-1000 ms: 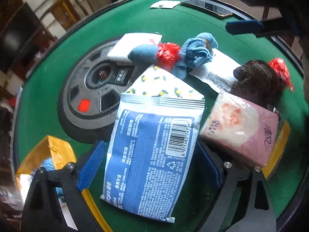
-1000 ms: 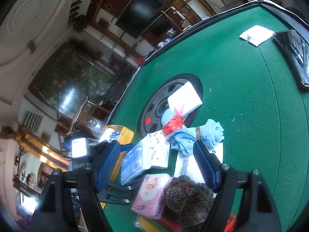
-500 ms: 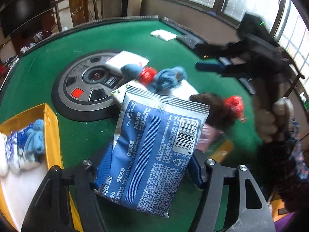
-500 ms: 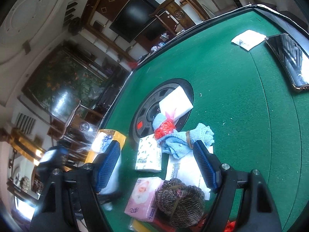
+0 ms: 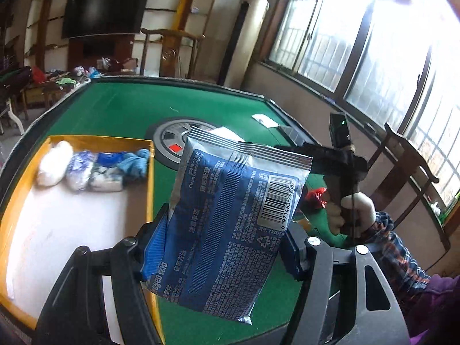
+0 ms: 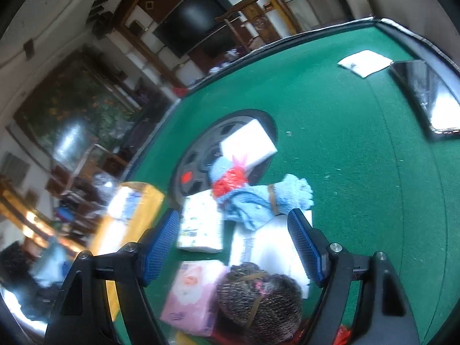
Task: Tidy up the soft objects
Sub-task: 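Carry blue packet into tray with left tool while right tool grasps lemon-print tissue pack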
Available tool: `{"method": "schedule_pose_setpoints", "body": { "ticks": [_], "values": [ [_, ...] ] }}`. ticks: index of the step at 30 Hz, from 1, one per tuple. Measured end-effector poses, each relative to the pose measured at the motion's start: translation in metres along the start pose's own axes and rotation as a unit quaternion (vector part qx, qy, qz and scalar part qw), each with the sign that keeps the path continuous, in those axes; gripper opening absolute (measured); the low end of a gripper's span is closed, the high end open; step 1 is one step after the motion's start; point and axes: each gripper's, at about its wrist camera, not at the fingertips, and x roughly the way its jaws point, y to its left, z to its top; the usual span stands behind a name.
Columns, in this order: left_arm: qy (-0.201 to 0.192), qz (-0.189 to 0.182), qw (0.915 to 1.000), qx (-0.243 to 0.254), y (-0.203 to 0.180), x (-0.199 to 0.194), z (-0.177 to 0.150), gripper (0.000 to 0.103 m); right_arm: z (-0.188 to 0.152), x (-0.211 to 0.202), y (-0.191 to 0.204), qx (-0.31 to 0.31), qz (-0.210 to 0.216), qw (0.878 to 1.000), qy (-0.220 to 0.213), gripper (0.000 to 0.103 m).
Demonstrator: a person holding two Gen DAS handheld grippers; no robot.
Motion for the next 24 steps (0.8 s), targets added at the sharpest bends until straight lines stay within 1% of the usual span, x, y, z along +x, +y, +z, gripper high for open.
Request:
{"method": "schedule_pose_setpoints", "body": {
  "ticks": [2,4,6,9,13,15,19,21,24],
  "values": [
    [-0.006,0.007,0.9999,-0.006,0.009,-0.013,-0.006,0.066,-0.003,-0.001,0.001,-0.001,-0.033,0.999,-0.006,0.073],
    [-0.009,0.020,0.9997,-0.014,0.022,-0.020,-0.010,0.066,-0.006,-0.007,0.004,0.004,-0.054,0.998,-0.011,0.073],
    [-0.012,0.023,0.9992,-0.032,0.038,-0.027,-0.016,0.066,-0.012,-0.017,0.011,0.007,-0.055,0.998,-0.017,0.073],
    [-0.016,0.007,0.9972,-0.073,0.063,-0.033,-0.026,0.066,-0.020,-0.033,0.029,0.004,-0.046,0.999,-0.015,0.073],
    [-0.026,-0.004,0.9952,-0.094,0.077,-0.034,-0.035,0.066,-0.025,-0.038,0.065,-0.034,-0.042,0.999,0.000,0.073],
    [-0.025,-0.013,0.9944,-0.102,0.079,-0.033,-0.038,0.066,-0.023,-0.029,0.076,-0.042,-0.038,0.998,0.012,0.073],
    [-0.027,-0.017,0.9943,-0.102,0.082,-0.037,-0.046,0.066,-0.014,0.010,0.089,-0.043,-0.050,0.996,0.052,0.074],
    [-0.031,-0.017,0.9939,-0.104,0.085,-0.042,-0.048,0.066,-0.009,0.034,0.091,-0.032,-0.048,0.995,0.078,0.073],
    [-0.037,-0.007,0.9928,-0.114,0.097,-0.047,-0.050,0.066,-0.003,0.063,0.093,-0.024,-0.079,0.992,0.097,0.073]
  ]
}}
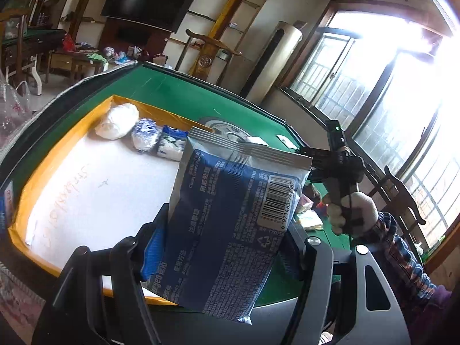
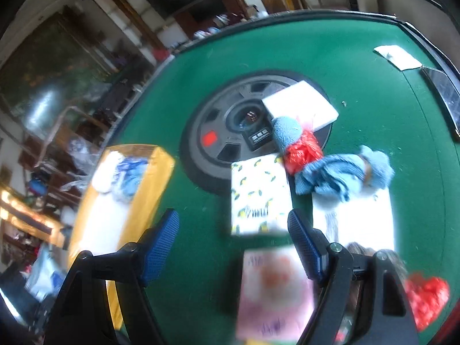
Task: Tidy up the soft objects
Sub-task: 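Carry blue packet into tray with left tool while right tool grasps lemon-print tissue pack, then lower the lemon-print tissue pack into the tray and open the right tool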
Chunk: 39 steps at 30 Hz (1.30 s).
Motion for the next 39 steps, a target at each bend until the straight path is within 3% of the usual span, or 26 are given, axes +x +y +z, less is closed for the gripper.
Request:
{"method": "schedule_pose_setpoints", "body": {
  "ticks": [5,8,10,15,20,24,31,36,39],
  "values": [
    [0.008,0.030,0.9991,-0.029,0.026,-0.003,0.005,0.066,0.010,0.036,0.017,-0.018,-0.088,0.996,0.019,0.072],
    [0.018,0.058,0.9976,-0.031,0.035,0.000,0.013,0.066,0.011,0.044,0.023,-0.026,-0.107,0.994,0.025,0.046],
    [0.036,0.072,0.9961,-0.038,0.041,0.010,0.020,0.066,0.009,0.042,0.027,-0.036,-0.113,0.993,0.024,0.046],
    [0.084,0.115,0.9877,-0.065,0.073,0.044,0.044,0.067,0.000,0.018,0.032,-0.048,-0.101,0.994,0.008,0.046],
    [0.112,0.156,0.9762,-0.102,0.109,0.077,0.066,0.068,-0.011,-0.019,0.051,-0.058,-0.048,0.997,-0.017,0.046],
    [0.121,0.176,0.9708,-0.110,0.124,0.088,0.073,0.071,-0.016,-0.026,0.084,-0.080,-0.004,0.997,-0.013,0.046],
    [0.100,0.123,0.9764,-0.147,0.130,0.063,0.069,0.073,-0.029,0.013,0.159,-0.131,0.056,0.989,0.029,0.046],
    [0.025,0.099,0.9844,-0.144,0.114,0.002,0.058,0.073,-0.041,0.064,0.205,-0.168,0.041,0.983,0.066,0.046],
    [-0.015,0.105,0.9847,-0.139,0.102,-0.032,0.043,0.075,-0.048,0.094,0.227,-0.184,0.015,0.979,0.087,0.046]
  ]
}}
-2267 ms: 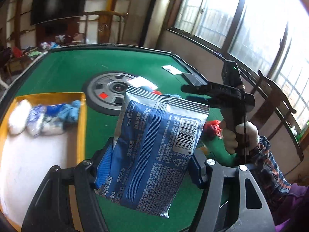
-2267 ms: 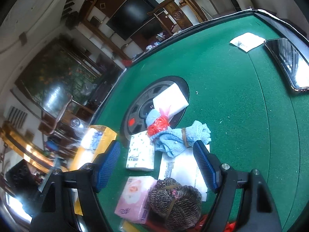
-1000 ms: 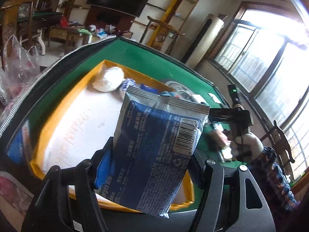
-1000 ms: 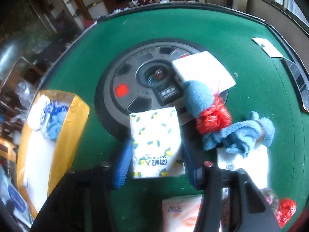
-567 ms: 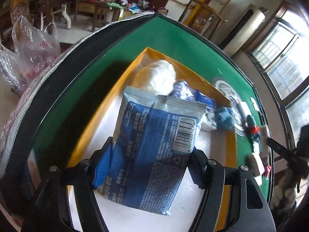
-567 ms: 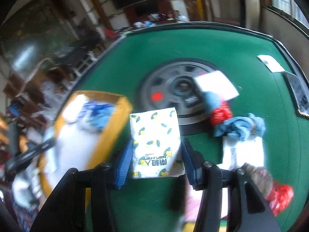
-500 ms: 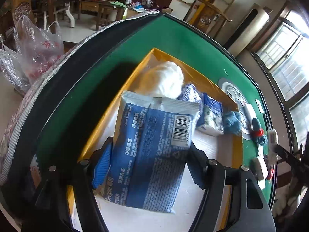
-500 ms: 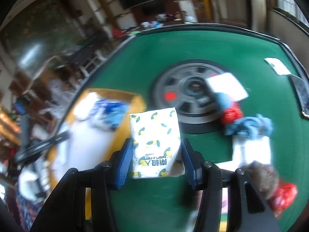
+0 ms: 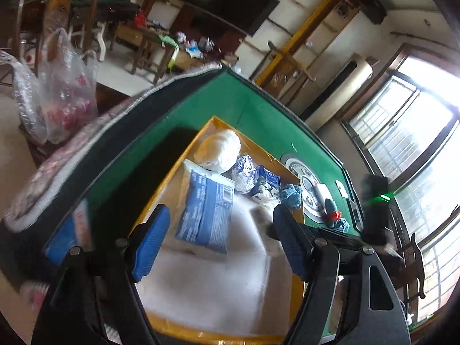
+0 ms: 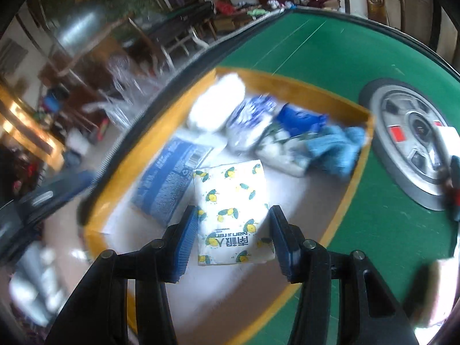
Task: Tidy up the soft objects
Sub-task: 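Lower the lemon-print tissue pack into the tray and open the right tool, then reach the left tool to the pink tissue pack and grasp it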
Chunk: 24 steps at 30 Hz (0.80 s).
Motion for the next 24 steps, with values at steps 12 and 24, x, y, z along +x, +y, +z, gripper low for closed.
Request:
{"method": "schedule_pose_setpoints", "body": {
  "ticks": [12,24],
  "values": [
    [-0.055,0.011,0.9984,-0.003,0.009,-0.029,-0.024,0.079,0.015,0.012,-0.010,0.048,0.048,0.997,-0.024,0.056],
    [0.018,-0.077,0.9913,0.106,-0.082,0.008,-0.059,0.079,-0.089,-0.129,-0.158,0.121,-0.084,0.977,-0.152,0.071]
  ]
}}
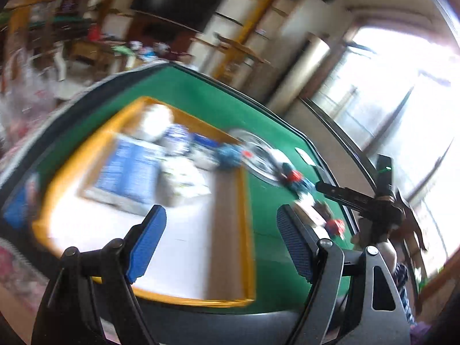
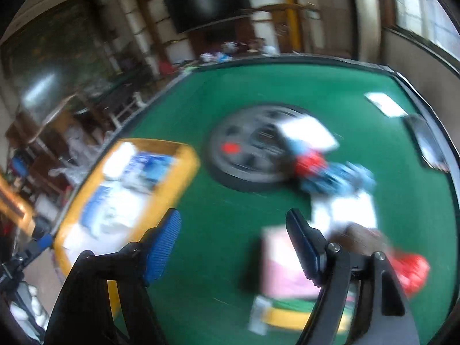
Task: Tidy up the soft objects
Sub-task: 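Reach the left tool to the pink tissue pack and grasp it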
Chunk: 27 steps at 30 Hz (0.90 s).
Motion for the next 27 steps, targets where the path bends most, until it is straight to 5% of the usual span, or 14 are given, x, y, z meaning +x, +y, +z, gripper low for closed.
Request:
{"method": "schedule_pose_setpoints", "body": {
  "ticks": [3,9,12,14,21,27],
  "values": [
    [0.021,-0.016,0.9992,0.029,-0.030,0.015,-0.005,0.079,-0.016,-0.005,-0.044,0.049,0.019,0.999,0.014,0.071],
    [0.045,-0.025,0.9963,0.068,-0.079,0.029,-0.017,0.079,-0.023,0.028,-0.067,0.108,0.105,0.987,0.062,0.073],
    [0.053,-0.010,0.9954,0.079,-0.091,0.032,-0.023,0.079,-0.024,0.048,-0.050,0.116,0.247,0.957,0.102,0.073],
    [0.060,0.001,0.9950,0.080,-0.094,0.035,-0.025,0.079,-0.021,0.048,-0.038,0.098,0.289,0.947,0.103,0.073],
    [0.094,0.044,0.9846,0.141,-0.124,0.074,-0.021,0.079,-0.012,0.010,-0.060,0.059,0.171,0.983,-0.012,0.073],
    [0.133,0.065,0.9394,0.309,-0.175,0.160,-0.018,0.079,-0.012,-0.003,-0.089,0.098,0.133,0.985,-0.057,0.073]
  ]
}}
